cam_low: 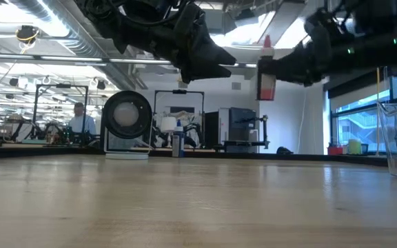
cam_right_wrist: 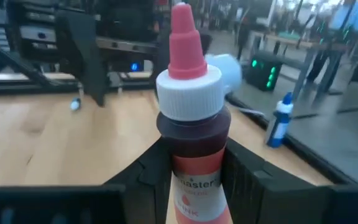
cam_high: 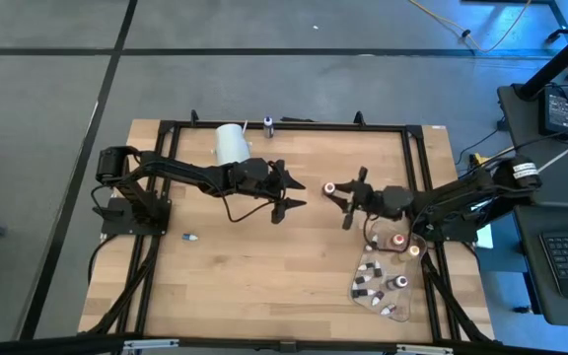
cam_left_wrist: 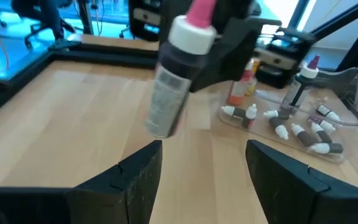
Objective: Pick & Place food coloring
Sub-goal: Put the large pink food coloring bottle into the transparent bin
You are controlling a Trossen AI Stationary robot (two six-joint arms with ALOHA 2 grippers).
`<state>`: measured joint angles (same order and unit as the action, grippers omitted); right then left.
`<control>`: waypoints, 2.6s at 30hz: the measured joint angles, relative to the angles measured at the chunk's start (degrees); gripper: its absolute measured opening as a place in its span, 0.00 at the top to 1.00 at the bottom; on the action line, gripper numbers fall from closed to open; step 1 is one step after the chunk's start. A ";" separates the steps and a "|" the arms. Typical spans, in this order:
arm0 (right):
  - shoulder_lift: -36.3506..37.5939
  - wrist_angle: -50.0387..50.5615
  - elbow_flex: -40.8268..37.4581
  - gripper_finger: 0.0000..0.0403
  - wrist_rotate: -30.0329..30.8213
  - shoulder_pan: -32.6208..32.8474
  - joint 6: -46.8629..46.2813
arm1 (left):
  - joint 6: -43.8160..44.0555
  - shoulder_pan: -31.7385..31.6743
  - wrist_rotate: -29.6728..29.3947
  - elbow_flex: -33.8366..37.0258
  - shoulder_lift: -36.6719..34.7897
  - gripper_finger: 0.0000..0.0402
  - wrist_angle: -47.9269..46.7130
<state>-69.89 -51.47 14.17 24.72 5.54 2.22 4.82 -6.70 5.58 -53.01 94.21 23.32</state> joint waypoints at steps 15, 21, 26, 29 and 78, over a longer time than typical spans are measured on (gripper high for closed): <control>-0.15 -2.62 -5.13 0.71 -10.78 -14.07 3.70 | -1.08 0.00 0.00 0.00 0.02 0.43 0.23; -0.13 -3.48 -5.11 0.71 -18.69 -19.71 6.06 | -1.09 0.06 0.02 0.00 0.02 0.43 -1.27; -0.69 -0.95 -5.11 0.71 -21.43 -20.44 5.81 | -2.97 0.20 -0.93 0.00 0.02 0.43 -0.44; -3.40 -2.00 -5.28 0.71 -21.45 -20.44 5.28 | -4.48 0.20 -0.98 0.00 0.04 0.43 0.38; -30.35 -22.86 1.90 0.48 -23.39 -25.09 -1.72 | -12.04 4.35 -1.53 0.00 0.07 0.43 -2.36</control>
<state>-100.25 -74.33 16.07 1.33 -19.55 0.50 -7.21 -2.35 4.05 -53.01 94.28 20.96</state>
